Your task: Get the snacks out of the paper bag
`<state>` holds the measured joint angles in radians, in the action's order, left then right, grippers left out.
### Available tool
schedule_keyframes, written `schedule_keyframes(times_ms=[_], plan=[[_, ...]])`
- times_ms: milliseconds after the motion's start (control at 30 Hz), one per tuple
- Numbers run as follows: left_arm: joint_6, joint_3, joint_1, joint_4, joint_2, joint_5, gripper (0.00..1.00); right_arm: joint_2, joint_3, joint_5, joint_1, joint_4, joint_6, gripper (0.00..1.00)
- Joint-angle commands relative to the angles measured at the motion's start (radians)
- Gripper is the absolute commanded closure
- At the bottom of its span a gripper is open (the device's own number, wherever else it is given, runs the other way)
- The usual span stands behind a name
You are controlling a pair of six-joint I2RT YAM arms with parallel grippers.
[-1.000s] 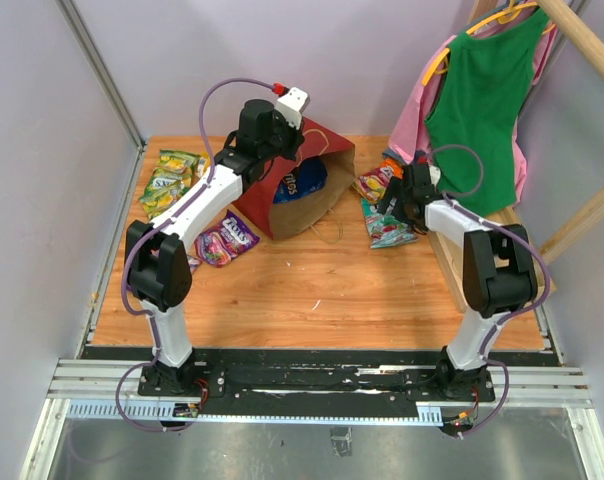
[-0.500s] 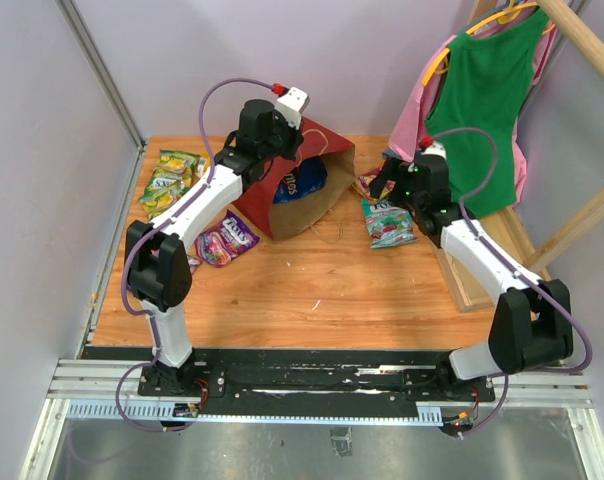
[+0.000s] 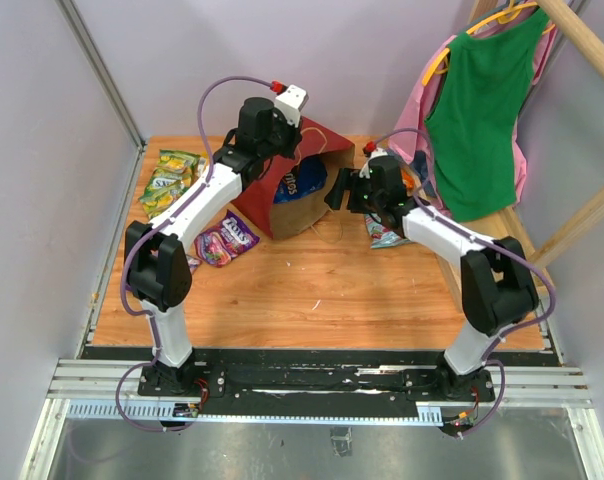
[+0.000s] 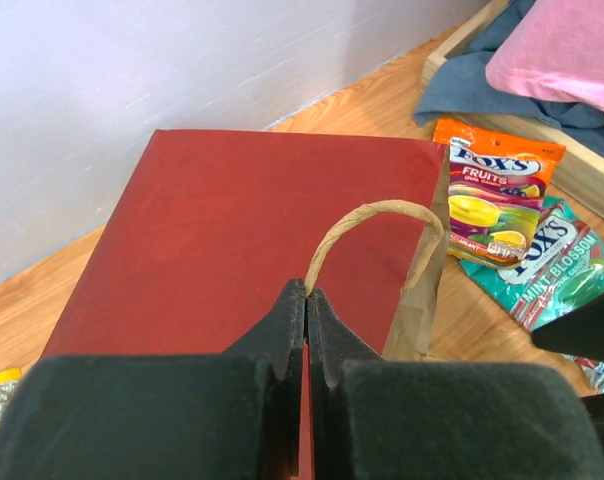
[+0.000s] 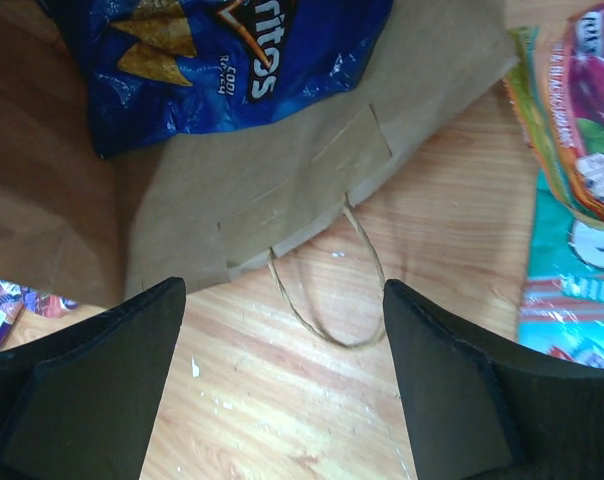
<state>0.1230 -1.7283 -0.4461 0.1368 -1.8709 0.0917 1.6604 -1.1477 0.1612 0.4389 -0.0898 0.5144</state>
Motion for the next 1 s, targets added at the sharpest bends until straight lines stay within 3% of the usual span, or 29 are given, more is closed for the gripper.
schedule_keyframes(times_ms=[0,467,767,967], plan=[[-0.003,-0.039,0.01,0.008,0.01,0.004,0.99,0.085,-0.085,0.054,0.044,-0.079,0.038,0.19],[0.011,-0.042,0.01,0.018,0.008,-0.008,0.99,0.376,-0.292,-0.081,0.073,-0.14,0.158,0.26],[0.006,-0.049,0.01,0.02,0.001,0.006,0.99,0.473,-0.357,-0.229,0.056,-0.147,0.14,0.26],[0.001,-0.051,0.01,0.024,0.0,0.025,0.99,0.563,-0.456,-0.24,0.046,-0.132,0.141,0.26]])
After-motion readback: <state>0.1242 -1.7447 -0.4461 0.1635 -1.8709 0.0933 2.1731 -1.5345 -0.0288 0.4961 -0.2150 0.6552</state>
